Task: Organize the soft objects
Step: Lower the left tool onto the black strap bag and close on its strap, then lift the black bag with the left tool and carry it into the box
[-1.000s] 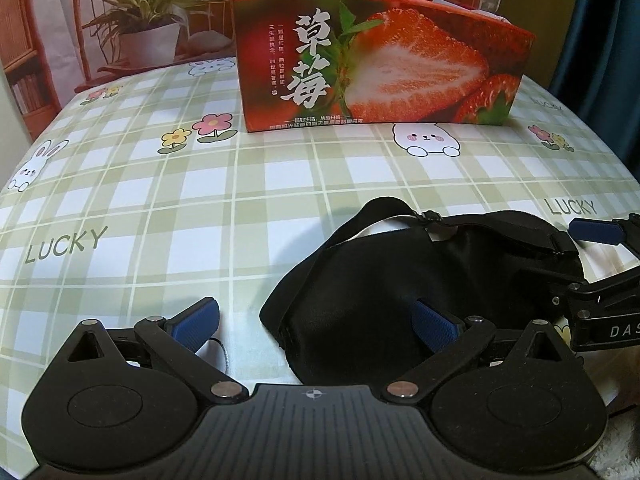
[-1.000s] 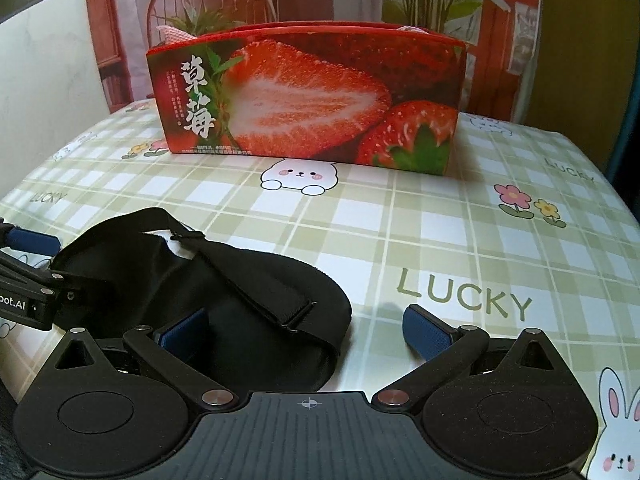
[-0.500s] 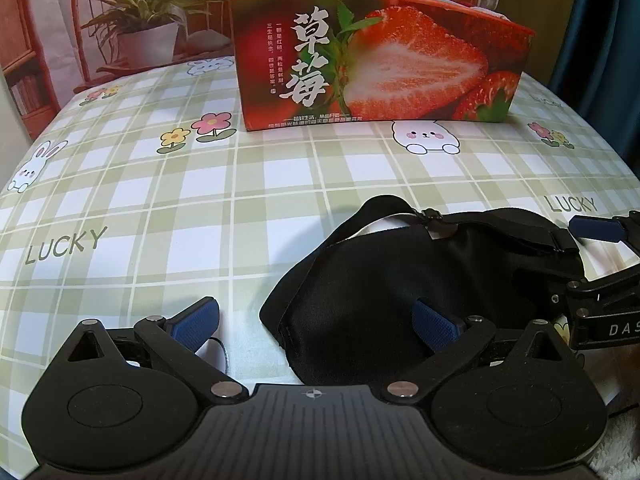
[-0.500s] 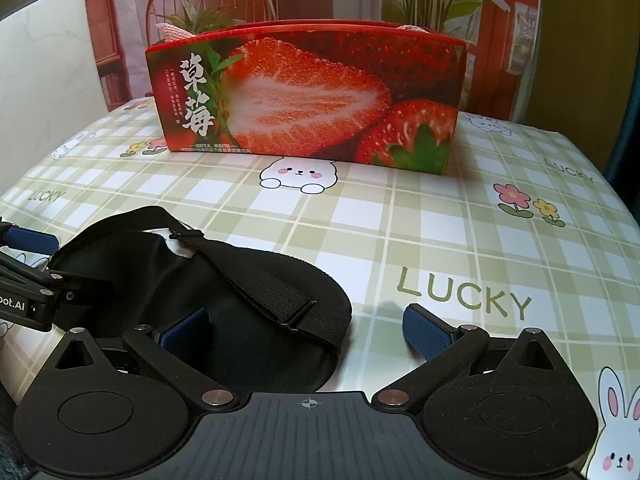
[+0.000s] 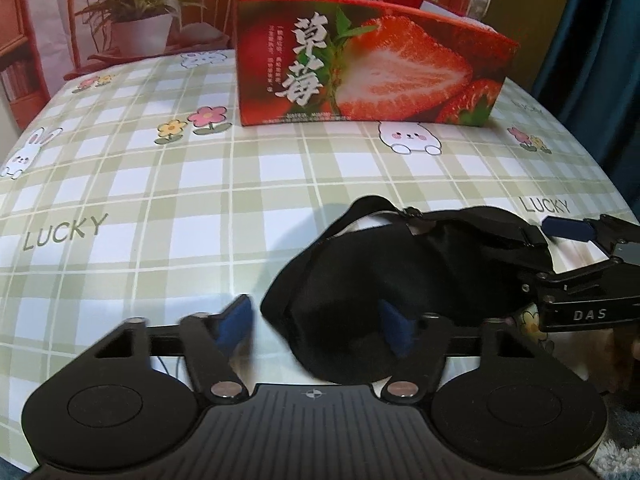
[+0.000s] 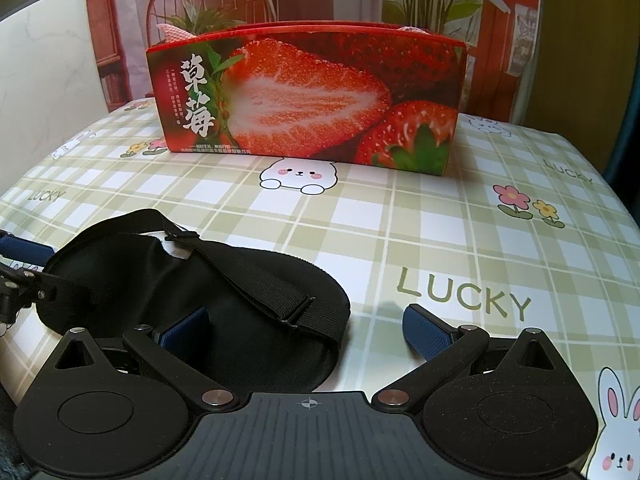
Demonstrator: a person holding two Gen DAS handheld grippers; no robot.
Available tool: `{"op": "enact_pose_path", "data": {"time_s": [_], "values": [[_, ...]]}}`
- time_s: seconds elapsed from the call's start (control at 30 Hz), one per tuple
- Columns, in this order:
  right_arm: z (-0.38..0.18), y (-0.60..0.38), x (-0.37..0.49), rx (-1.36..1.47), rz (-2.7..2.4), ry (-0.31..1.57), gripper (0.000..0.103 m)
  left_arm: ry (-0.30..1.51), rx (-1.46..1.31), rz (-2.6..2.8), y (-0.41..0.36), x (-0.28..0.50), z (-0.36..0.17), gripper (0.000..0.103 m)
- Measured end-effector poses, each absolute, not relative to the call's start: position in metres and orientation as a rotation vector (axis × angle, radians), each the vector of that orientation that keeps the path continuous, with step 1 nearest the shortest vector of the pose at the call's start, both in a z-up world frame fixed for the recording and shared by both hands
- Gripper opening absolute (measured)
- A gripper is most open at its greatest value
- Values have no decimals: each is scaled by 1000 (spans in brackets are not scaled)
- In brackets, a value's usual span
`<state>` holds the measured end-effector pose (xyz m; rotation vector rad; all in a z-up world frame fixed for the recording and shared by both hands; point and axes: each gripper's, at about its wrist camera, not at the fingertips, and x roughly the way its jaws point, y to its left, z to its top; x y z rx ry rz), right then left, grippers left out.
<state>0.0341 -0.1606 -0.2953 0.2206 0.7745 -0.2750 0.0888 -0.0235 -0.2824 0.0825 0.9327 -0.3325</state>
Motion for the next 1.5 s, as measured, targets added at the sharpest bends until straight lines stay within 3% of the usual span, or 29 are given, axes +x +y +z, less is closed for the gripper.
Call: {"op": "enact_pose_path", "data": {"time_s": [0.13, 0.27, 0.47, 0.53, 0.6, 0.7, 1.0, 1.5], "values": [[-293, -164, 31, 247, -273, 772, 103, 908, 61, -334, -17, 91, -283, 34], [-291, -168, 27, 279, -279, 764, 96, 896, 18, -346, -13, 93, -284, 26], [-287, -174, 20, 311, -293, 744, 63, 836, -15, -315, -6, 92, -278, 17], [-287, -176, 18, 330, -280, 736, 40, 817, -27, -311, -5, 91, -276, 15], [-286, -178, 17, 348, -269, 732, 24, 803, -40, -309, -3, 91, -274, 14], [-283, -181, 14, 368, -272, 697, 16, 785, -61, -313, -1, 91, -272, 12], [-258, -188, 9, 354, -249, 588, 13, 693, -100, -317, 2, 93, -254, 11], [-167, -215, 53, 152, -222, 432, 13, 395, -34, -325, -14, 126, -156, 11]]}}
